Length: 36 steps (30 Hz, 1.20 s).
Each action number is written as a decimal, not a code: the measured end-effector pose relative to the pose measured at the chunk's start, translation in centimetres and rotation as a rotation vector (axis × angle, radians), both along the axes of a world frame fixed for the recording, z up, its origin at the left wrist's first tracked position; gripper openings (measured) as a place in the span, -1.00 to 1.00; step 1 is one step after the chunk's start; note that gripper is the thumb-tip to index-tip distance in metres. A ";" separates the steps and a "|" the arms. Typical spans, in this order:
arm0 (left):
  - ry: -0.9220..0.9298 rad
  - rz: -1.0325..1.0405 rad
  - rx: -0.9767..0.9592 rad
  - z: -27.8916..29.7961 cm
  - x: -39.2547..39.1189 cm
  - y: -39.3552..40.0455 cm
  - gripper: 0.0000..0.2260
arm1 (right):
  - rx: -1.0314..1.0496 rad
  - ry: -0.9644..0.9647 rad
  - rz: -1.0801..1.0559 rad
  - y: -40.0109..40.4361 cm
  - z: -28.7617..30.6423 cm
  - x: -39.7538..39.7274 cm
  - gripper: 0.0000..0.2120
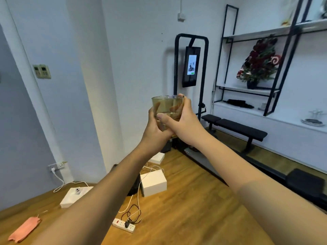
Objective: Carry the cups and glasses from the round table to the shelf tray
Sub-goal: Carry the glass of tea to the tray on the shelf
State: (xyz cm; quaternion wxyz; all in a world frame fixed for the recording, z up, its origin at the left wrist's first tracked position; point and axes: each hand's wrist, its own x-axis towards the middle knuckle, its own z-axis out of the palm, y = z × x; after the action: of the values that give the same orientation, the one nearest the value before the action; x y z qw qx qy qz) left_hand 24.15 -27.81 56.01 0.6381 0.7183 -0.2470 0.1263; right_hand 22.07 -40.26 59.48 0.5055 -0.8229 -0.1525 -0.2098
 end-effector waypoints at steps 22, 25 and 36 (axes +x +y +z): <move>0.004 -0.760 0.165 -1.0 -16.9 -54.1 -0.09 | 0.191 0.056 -0.602 -51.5 -2.1 -25.2 -0.01; 0.018 -0.841 0.207 -1.4 -18.4 -59.9 -0.12 | 0.172 0.072 -0.695 -56.4 -2.8 -27.9 -0.07; 0.150 -0.945 0.143 -3.9 -17.2 -81.8 0.01 | 0.083 0.092 -0.832 -75.6 -4.9 -28.2 -0.13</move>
State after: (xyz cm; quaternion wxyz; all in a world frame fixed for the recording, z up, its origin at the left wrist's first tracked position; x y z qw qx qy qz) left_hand 6.92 -109.66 52.07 0.5906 0.5766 -0.5077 -0.2468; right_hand -6.11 -115.84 54.55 0.4164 -0.8018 0.2242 -0.3652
